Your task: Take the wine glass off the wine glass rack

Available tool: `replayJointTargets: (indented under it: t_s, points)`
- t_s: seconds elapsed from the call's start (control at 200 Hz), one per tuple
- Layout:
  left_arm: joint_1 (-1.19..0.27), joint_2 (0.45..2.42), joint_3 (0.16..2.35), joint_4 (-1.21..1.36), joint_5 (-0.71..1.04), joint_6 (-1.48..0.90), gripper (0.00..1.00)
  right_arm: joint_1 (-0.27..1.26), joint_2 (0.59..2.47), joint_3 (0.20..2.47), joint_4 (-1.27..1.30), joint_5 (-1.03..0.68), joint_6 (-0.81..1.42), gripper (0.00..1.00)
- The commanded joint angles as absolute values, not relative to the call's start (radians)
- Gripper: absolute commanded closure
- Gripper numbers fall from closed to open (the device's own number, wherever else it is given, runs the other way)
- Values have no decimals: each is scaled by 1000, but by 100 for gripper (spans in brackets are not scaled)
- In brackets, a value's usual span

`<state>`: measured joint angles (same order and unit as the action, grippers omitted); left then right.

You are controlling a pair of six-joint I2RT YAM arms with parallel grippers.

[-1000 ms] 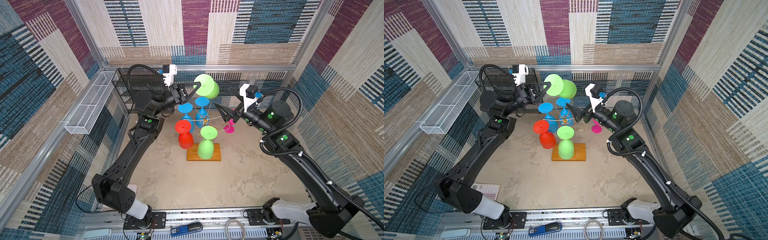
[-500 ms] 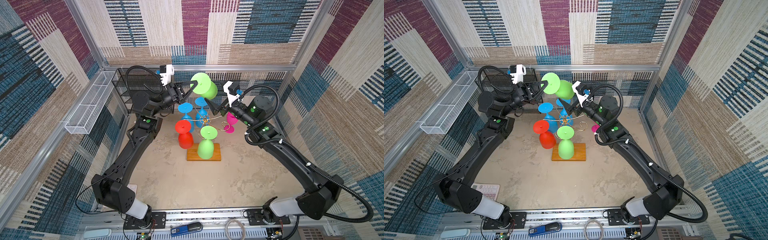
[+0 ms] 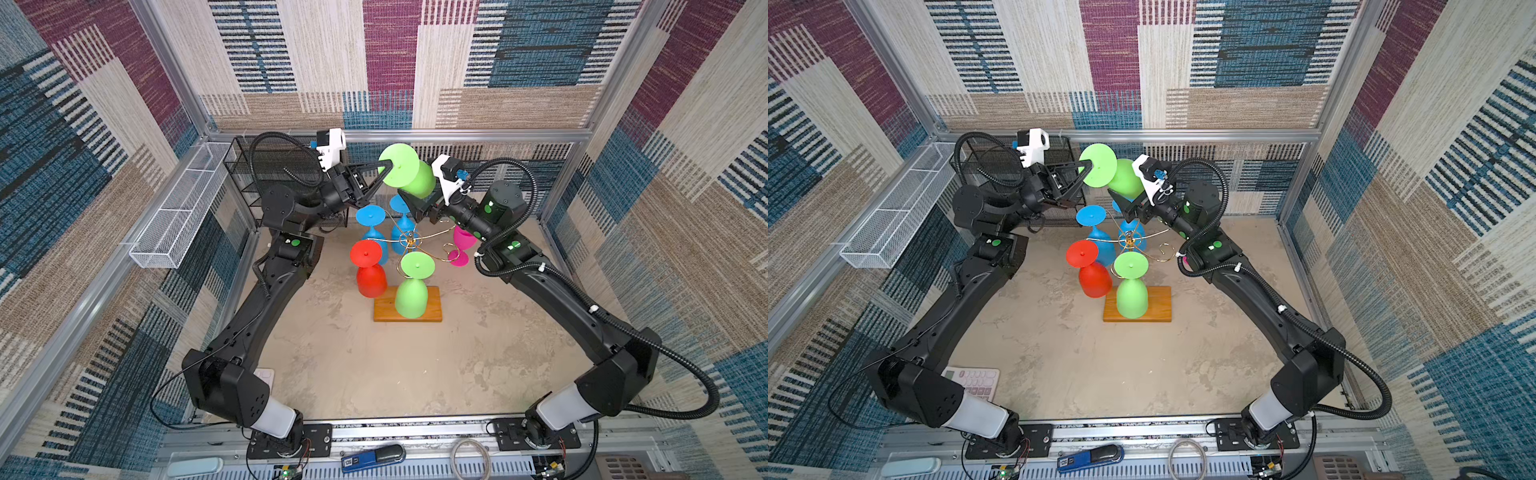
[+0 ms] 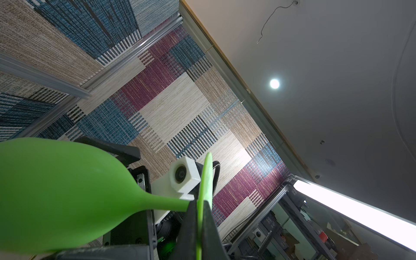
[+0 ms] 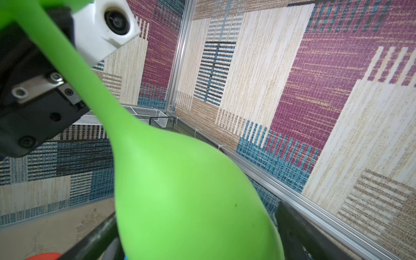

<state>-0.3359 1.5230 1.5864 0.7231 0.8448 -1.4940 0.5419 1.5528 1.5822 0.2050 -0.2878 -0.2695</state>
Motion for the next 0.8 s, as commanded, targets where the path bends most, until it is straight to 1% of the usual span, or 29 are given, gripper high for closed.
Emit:
replayJointTargets:
  t_s: [0.0,0.025,0.225,0.646,0.701,0.771,0.796]
  points:
    - [-331,1523,1584,802,845,-1535,100,545,1572,1595,236,-289,-254,1]
    - [-331,1524,1582,805,847,-1538,100,545,1576,1625,235,-289,-251,1]
    - [-324,1526,1574,831,844,-1561,100,550,1607,1659,217,-292,-244,1]
    - [-309,1538,1574,867,839,-1598,100,554,1585,1644,192,-281,-216,13]
    - [-307,1542,1573,885,834,-1611,95,555,1580,1644,188,-281,-206,13]
    - [-305,1544,1566,934,819,-1634,80,554,1573,1655,168,-274,-180,15]
    - [-304,1546,1566,950,815,-1640,76,554,1569,1659,156,-273,-173,15]
